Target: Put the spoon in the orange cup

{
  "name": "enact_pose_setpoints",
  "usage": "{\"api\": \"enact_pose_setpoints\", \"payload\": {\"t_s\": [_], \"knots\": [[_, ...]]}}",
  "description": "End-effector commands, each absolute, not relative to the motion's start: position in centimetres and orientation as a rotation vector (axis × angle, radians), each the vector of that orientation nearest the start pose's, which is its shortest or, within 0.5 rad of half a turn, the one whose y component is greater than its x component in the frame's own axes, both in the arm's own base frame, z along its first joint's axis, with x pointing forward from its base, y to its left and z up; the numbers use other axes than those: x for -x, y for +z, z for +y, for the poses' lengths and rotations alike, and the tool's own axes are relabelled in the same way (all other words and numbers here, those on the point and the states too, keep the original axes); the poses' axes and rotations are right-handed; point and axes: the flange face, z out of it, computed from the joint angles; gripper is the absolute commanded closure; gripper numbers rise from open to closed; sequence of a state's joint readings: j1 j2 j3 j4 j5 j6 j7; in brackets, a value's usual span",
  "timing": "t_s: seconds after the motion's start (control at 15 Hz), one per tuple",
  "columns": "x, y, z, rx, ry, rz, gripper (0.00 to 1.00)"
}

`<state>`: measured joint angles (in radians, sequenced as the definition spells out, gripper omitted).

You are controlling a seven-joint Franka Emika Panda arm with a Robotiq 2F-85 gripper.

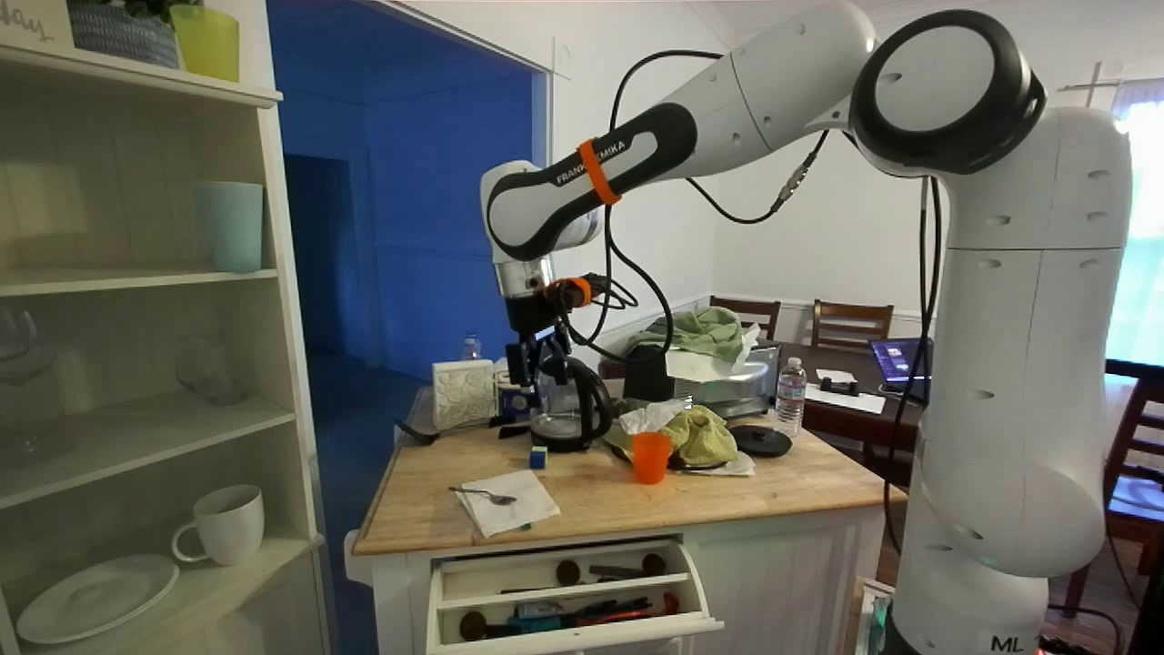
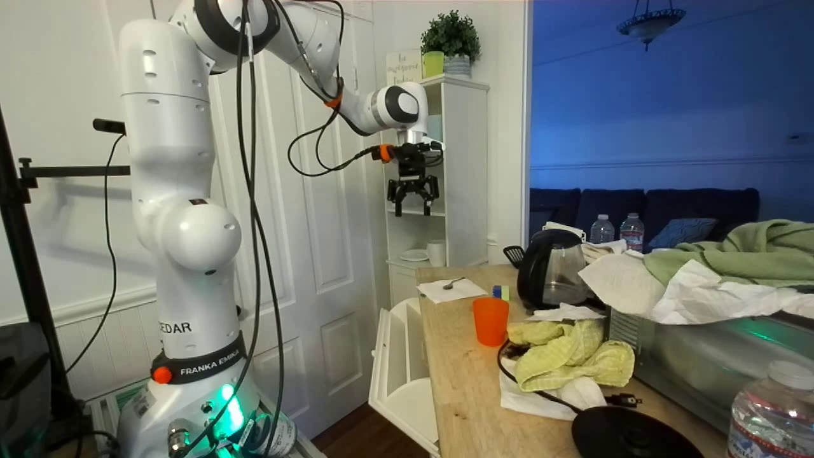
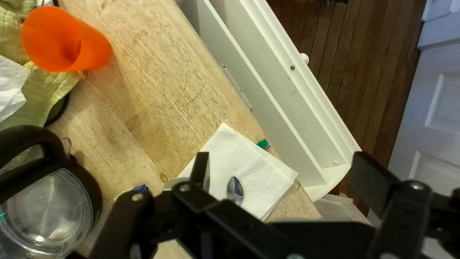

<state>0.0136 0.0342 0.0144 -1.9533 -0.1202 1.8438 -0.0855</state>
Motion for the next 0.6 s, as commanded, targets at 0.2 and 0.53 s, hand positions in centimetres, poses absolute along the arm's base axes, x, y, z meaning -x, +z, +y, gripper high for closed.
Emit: {"api": "enact_pose_setpoints", "payload": {"t_s": [0.2,0.53], "knots": [[-55.30,44.95,0.54,3.232,0.234,-0.254,0.00],[-55.71,44.61,0.32,3.216,0.266,-0.236,0.00]]}}
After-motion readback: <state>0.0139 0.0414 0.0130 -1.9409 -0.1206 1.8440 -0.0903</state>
